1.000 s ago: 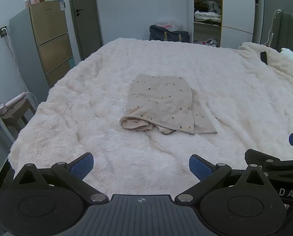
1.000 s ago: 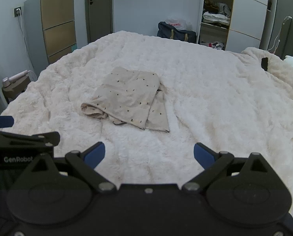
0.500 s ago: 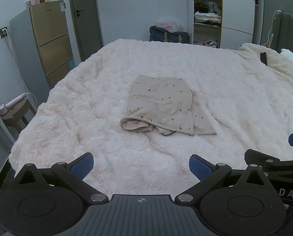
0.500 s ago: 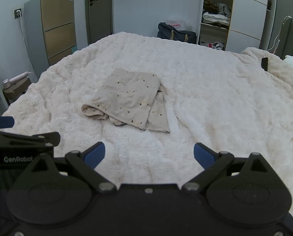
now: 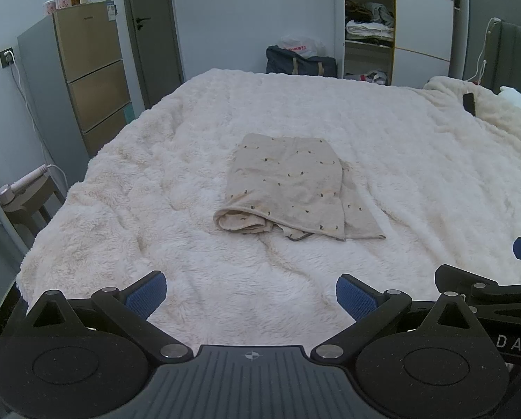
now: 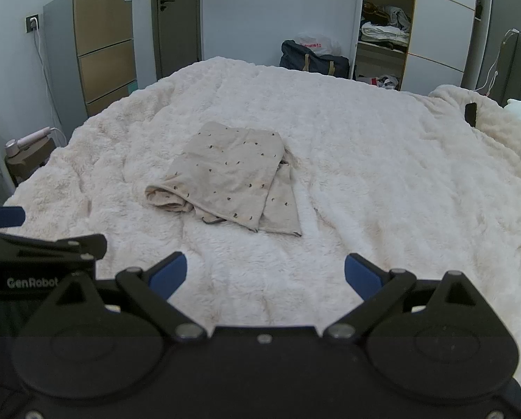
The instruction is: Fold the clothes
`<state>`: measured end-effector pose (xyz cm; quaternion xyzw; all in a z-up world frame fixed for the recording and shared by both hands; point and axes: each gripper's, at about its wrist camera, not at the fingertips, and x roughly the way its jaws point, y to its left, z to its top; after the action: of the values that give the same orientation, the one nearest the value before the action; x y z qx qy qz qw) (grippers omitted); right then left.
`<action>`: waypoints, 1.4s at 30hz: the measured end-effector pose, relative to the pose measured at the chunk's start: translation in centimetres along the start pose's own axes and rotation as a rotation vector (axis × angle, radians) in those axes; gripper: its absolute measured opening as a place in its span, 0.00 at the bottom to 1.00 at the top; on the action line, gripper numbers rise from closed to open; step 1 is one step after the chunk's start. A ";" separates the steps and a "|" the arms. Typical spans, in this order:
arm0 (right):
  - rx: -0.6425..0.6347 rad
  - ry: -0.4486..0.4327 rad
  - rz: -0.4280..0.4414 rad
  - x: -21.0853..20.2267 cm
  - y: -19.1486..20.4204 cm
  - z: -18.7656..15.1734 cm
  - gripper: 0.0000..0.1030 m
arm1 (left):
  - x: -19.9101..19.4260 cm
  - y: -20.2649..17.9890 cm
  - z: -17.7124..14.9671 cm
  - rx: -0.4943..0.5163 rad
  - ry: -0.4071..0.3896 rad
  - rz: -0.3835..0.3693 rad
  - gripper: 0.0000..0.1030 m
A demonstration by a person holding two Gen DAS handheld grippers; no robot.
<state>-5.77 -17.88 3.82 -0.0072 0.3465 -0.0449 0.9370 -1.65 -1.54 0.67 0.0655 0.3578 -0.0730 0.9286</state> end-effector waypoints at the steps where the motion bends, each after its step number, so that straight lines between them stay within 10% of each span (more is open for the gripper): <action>1: 0.000 0.000 0.000 0.0 0.0 0.0 0.95 | 0.0 0.0 0.0 -0.001 0.000 0.000 1.00; 42: -0.007 -0.006 -0.014 -0.1 0.2 0.1 0.95 | -0.7 -1.0 0.0 -0.001 0.003 0.017 1.00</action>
<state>-5.78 -17.72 3.97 -0.0132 0.3437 -0.0500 0.9377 -2.34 -2.41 1.12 0.0682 0.3588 -0.0650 0.9287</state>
